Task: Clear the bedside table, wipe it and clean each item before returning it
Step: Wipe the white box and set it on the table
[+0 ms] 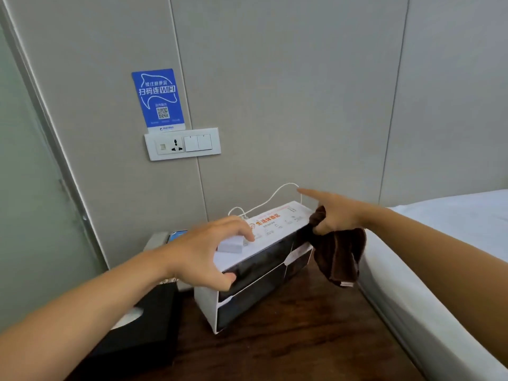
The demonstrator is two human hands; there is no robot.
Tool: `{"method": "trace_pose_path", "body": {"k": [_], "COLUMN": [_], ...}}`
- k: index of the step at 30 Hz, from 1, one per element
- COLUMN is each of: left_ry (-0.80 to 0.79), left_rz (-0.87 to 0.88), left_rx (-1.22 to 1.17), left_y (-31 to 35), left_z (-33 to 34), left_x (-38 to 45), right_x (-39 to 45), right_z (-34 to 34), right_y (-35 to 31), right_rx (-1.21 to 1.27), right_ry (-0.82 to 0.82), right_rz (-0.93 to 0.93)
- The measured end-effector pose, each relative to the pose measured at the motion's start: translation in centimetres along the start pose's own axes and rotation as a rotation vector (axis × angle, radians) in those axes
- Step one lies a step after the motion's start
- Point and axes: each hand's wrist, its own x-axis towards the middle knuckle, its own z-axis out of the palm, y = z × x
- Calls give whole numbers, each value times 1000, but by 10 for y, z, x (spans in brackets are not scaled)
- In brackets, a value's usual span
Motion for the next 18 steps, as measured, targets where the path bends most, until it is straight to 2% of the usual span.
{"method": "trace_pose_path", "body": {"k": [3,6,10,14,18], "left_ry": [-47,-132,-216,-181,-153], "left_rz": [77,121,103,55,77], "left_rx": [-26,45,182,81,-8], "left_y": [-8,-20,-60,-102,-124], "left_z": [-12,-20,-25,-21,-20], "left_x": [50,101,156,179,195], "right_x": [4,9,26,49,66], "right_z": [-8,-14,-17,-13,-3], "right_y": [23,47,63,61,68], "right_rx": [61,112,101,29,86], "right_ry": [80,190,214,221,343], "right_rz": [92,179,205,171,195]}}
